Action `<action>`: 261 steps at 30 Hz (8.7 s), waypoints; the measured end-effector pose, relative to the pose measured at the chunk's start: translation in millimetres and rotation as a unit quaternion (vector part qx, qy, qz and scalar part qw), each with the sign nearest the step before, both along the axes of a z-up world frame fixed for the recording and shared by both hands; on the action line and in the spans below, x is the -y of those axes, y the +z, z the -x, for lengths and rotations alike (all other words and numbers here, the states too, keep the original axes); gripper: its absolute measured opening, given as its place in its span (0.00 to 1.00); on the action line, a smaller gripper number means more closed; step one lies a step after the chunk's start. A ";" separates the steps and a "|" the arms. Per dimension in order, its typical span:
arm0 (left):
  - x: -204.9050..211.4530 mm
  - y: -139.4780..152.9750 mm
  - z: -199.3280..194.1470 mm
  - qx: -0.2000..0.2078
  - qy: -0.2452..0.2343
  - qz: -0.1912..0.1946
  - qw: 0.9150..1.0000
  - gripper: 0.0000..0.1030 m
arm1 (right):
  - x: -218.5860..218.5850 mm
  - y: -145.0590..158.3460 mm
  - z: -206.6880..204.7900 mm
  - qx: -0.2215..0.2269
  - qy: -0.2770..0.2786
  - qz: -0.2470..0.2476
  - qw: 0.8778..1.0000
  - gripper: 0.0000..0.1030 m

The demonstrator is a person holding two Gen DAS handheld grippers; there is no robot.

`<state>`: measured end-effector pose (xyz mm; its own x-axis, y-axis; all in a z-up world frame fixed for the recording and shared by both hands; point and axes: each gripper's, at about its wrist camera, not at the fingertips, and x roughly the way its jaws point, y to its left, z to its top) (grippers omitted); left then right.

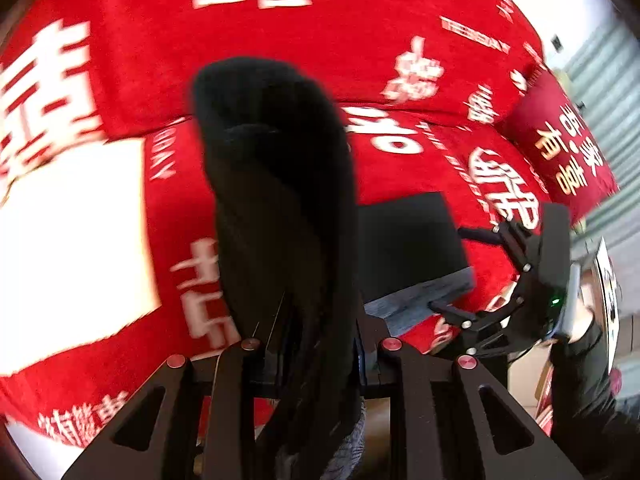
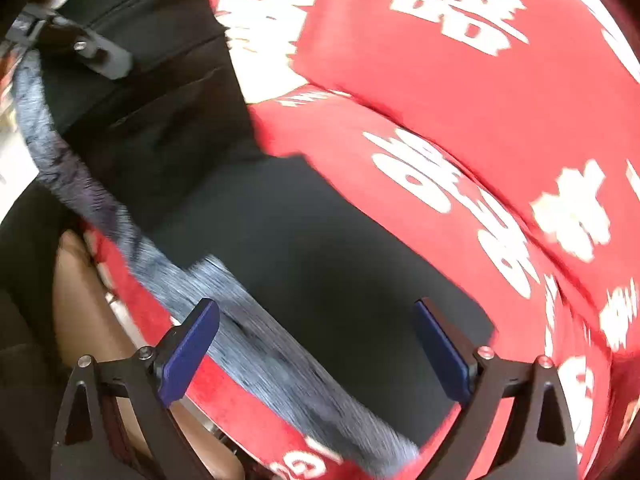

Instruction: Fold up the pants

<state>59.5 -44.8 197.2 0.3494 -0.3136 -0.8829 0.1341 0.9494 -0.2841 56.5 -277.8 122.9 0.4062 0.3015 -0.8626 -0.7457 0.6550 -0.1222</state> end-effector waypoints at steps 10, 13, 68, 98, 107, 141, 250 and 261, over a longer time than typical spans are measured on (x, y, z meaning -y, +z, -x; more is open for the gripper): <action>148.7 0.7 -66.9 -0.031 -0.072 -0.044 0.996 0.19 | 106.9 -1.4 19.6 -0.014 -0.118 -0.055 0.991 0.95; 181.3 -35.1 -90.4 -0.067 -0.077 -0.062 0.993 0.19 | 121.7 -15.9 13.3 -0.026 -0.142 -0.070 0.987 0.95; 63.4 -104.6 -63.2 -0.038 0.110 -0.009 0.993 0.76 | 139.5 -9.4 -35.7 -0.023 -0.291 -0.219 0.931 0.60; 97.4 -145.3 -2.7 -0.044 0.028 -0.049 0.997 0.98 | 71.3 -26.1 38.3 -0.031 -0.231 -0.095 0.968 0.78; 71.0 -132.4 10.9 -0.027 0.088 -0.040 0.995 1.00 | 79.7 -10.6 52.3 0.001 -0.269 -0.084 0.959 0.82; 71.6 -130.2 15.5 0.004 0.093 -0.069 0.993 1.00 | 13.4 -31.6 -38.0 0.008 -0.241 -0.002 0.971 1.00; -56.1 -95.8 -24.6 0.009 0.095 -0.014 0.995 0.49 | -54.9 -0.4 -7.5 -0.100 -0.169 -0.192 0.962 0.56; -97.7 -109.9 -25.9 -0.015 0.110 -0.017 0.994 0.49 | -105.0 -13.8 -21.4 -0.126 -0.164 -0.175 0.963 0.56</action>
